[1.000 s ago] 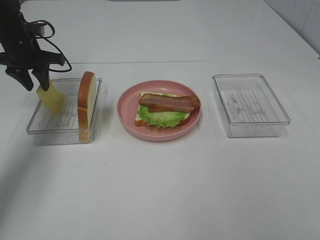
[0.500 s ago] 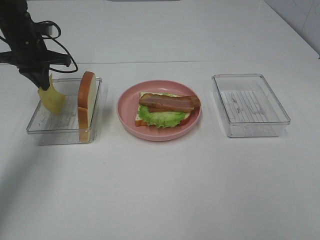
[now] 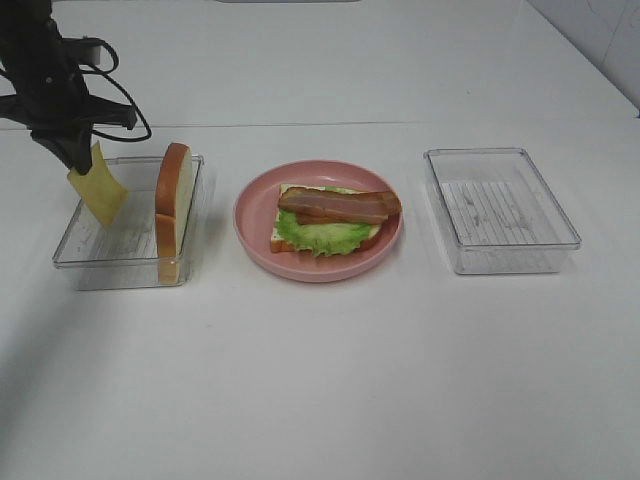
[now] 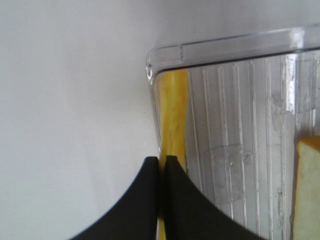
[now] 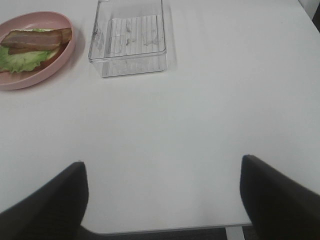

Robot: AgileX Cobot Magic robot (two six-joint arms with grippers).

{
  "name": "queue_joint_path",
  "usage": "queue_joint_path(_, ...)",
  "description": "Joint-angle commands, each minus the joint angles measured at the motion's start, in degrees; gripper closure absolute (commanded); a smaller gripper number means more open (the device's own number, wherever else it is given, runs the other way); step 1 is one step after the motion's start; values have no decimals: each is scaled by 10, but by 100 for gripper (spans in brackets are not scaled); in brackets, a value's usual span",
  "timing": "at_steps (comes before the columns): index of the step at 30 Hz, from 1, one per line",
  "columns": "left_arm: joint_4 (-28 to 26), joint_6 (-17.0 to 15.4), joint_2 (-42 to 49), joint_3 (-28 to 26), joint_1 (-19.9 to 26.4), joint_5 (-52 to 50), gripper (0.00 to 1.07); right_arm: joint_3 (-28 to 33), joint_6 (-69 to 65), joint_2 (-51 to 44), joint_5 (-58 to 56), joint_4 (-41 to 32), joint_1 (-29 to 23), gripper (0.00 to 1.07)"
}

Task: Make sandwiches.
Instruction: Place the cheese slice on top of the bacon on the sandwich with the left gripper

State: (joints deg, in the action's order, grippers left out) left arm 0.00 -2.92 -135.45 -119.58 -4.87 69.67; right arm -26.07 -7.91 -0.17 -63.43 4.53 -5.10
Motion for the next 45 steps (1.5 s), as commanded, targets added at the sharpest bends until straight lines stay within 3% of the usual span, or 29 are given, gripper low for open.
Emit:
queue_joint_path(1,0,-3,16,-10,-1,36,107,1,-1,-18,3,2,-2,27)
queue_joint_path(16,-30,1,121,-22,-28,17,107,1,-1,-18,3,2,-2,27)
queue_joint_path(20,-51,1,146,-61,-52,21,107,1,-1,-18,3,2,-2,27)
queue_joint_path(31,-138,10,147,-200,-142,34,107,1,-1,-18,3,2,-2,27)
queue_joint_path(39,-197,11,114,-201,-207,21,107,1,-1,-18,3,2,-2,27)
queue_joint_path(45,-233,11,80,-201,-223,24,107,1,-1,-18,3,1,-2,27)
